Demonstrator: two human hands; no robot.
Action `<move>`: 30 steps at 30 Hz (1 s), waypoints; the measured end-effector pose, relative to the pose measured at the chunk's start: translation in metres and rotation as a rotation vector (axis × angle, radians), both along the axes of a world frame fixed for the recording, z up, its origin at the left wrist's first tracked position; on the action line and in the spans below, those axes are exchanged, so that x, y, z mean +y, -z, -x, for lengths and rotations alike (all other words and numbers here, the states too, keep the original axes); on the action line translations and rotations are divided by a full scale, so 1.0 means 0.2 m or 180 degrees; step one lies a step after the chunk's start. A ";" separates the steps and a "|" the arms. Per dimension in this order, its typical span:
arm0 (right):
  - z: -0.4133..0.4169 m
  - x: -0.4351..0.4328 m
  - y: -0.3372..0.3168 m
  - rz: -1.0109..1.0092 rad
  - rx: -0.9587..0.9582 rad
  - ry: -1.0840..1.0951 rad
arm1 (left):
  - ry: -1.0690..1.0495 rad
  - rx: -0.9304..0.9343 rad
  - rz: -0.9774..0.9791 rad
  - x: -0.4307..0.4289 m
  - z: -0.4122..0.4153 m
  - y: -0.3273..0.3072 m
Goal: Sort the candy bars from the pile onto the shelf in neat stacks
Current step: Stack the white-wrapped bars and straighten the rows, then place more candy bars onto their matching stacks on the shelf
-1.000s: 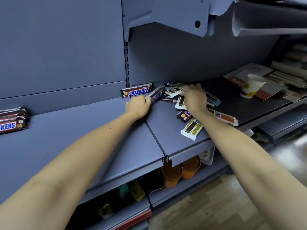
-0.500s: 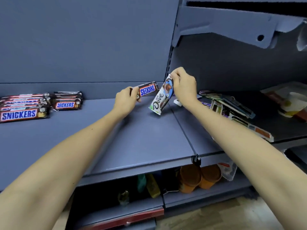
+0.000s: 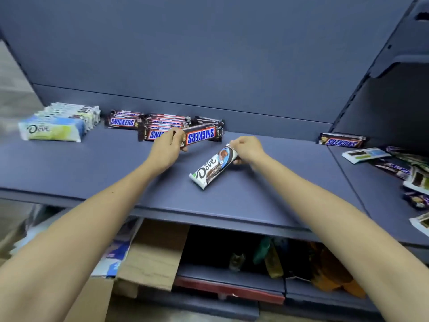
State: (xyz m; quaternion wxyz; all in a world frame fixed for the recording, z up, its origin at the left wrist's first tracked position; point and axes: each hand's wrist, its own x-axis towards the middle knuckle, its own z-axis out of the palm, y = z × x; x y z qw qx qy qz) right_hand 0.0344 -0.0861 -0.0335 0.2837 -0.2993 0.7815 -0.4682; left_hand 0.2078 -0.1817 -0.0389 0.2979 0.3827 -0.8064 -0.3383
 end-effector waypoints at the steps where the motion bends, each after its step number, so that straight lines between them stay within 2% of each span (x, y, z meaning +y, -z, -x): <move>1: -0.03 -0.02 0.01 -0.0048 0.0101 -0.0028 | -0.0024 -0.0034 0.0043 -0.02 -0.04 0.00; 7: -0.07 -0.03 -0.01 -0.0602 0.1151 -0.0319 | 0.0048 -0.0087 0.0079 -0.07 -0.17 -0.02; 12: -0.08 -0.01 -0.05 -0.0456 0.1155 -0.0432 | 0.0272 0.0301 -0.0276 -0.09 -0.14 -0.01; 14: -0.08 -0.01 -0.06 -0.0203 0.0867 -0.0450 | 0.0326 0.0401 -0.0413 -0.10 -0.12 -0.01; 17: -0.08 0.00 -0.08 0.0229 0.0116 -0.0552 | 0.0376 0.0459 -0.0543 -0.08 -0.08 -0.02; 21: -0.04 0.00 -0.07 0.0581 -0.0407 -0.0547 | 0.0360 0.0656 -0.0983 -0.05 -0.02 -0.02; 25: -0.01 -0.02 -0.04 0.0672 -0.0494 -0.0687 | 0.0283 0.0796 -0.1313 0.00 0.04 -0.01; 30: -0.01 -0.07 -0.05 0.0770 -0.0617 -0.0630 | 0.0621 0.0381 -0.1060 0.05 0.08 0.00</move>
